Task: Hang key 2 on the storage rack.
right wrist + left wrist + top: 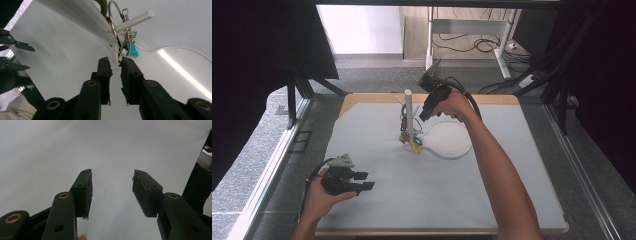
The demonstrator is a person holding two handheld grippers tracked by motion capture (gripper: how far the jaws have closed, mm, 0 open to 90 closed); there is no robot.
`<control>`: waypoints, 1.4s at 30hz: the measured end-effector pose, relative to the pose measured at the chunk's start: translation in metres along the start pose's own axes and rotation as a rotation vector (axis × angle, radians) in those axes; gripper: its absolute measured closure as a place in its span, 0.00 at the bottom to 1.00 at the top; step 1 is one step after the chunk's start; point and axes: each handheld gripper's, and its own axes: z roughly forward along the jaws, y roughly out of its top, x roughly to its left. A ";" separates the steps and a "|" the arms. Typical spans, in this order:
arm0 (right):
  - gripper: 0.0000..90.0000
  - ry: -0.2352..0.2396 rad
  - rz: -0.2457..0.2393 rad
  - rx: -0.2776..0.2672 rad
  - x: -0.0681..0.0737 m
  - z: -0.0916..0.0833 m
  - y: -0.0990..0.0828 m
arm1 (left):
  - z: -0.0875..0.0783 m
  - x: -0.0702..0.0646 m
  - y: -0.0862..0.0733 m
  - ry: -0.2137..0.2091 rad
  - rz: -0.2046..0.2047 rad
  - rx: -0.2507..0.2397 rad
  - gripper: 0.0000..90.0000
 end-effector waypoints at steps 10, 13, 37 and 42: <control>0.66 -0.015 0.003 -0.088 -0.002 -0.019 -0.031 | -0.001 -0.001 0.001 0.006 -0.002 0.000 0.56; 0.64 -0.013 0.002 -0.113 -0.003 -0.023 -0.046 | -0.001 -0.002 0.002 0.009 0.000 0.005 0.56; 0.57 0.070 -0.043 -0.277 0.001 0.015 -0.215 | 0.007 -0.005 0.001 0.018 -0.004 0.034 0.56; 0.56 0.064 -0.044 -0.266 0.001 0.025 -0.233 | 0.009 -0.004 0.002 0.021 -0.012 0.037 0.56</control>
